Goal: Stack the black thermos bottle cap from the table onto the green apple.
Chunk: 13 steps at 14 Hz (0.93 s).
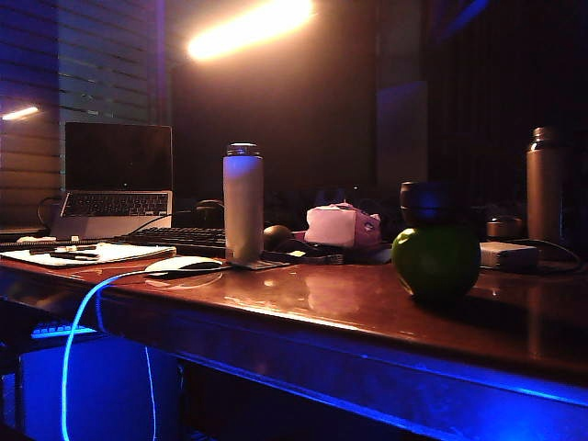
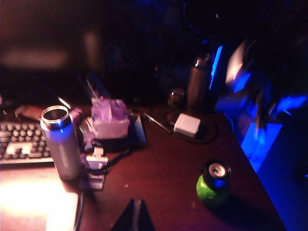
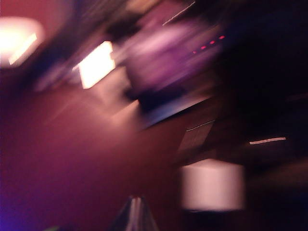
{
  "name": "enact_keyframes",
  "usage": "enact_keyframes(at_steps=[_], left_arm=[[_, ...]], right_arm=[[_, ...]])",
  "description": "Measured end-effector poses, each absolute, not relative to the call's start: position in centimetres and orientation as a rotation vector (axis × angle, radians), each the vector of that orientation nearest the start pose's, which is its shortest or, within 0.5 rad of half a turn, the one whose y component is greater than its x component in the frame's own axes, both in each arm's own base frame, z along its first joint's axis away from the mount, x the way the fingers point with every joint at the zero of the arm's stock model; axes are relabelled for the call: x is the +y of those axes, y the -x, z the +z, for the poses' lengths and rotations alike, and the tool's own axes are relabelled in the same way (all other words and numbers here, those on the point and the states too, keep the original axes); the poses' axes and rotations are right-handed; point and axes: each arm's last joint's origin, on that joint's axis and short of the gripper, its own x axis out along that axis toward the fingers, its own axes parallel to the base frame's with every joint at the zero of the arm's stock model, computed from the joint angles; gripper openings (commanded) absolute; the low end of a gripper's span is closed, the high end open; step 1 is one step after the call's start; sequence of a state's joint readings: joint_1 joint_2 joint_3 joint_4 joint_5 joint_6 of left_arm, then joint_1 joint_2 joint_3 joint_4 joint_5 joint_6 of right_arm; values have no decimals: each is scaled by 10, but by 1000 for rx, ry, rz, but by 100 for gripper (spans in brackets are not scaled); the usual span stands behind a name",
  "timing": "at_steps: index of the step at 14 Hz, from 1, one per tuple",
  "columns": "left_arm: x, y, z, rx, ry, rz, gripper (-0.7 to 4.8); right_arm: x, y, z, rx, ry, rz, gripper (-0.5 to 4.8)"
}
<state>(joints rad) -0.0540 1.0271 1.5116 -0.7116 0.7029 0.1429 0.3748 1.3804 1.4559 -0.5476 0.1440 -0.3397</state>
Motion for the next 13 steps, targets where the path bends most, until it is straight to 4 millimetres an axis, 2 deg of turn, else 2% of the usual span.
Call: enact_keyframes(at_steps=[2,4,5,7,8,9,10,13], left_arm=[[-24,-132,484,123,-90,-664,-3],[-19,-90,489,71,-114,-567,-3],[-17,-69,488,64,-119,-522,-3],[-13,-25,473,58,-126,-457,-3],[-11,-7,456,56,-128,-428,-3],[-9,4,439,69,-129,-398,-3],[-9,5,417,76,-130,-379,-3],[-10,-16,355,99,-68,-370,-3]], right_arm=[[91,-251,425,300,437,188,-5],[78,-218,457,140,357,156,-5],[73,-205,465,95,317,149,-5],[65,-181,477,41,245,170,-5],[61,-170,481,13,226,191,-5],[59,-163,481,-4,217,216,-5],[59,-160,475,5,217,235,-5],[58,-152,424,112,208,306,-5]])
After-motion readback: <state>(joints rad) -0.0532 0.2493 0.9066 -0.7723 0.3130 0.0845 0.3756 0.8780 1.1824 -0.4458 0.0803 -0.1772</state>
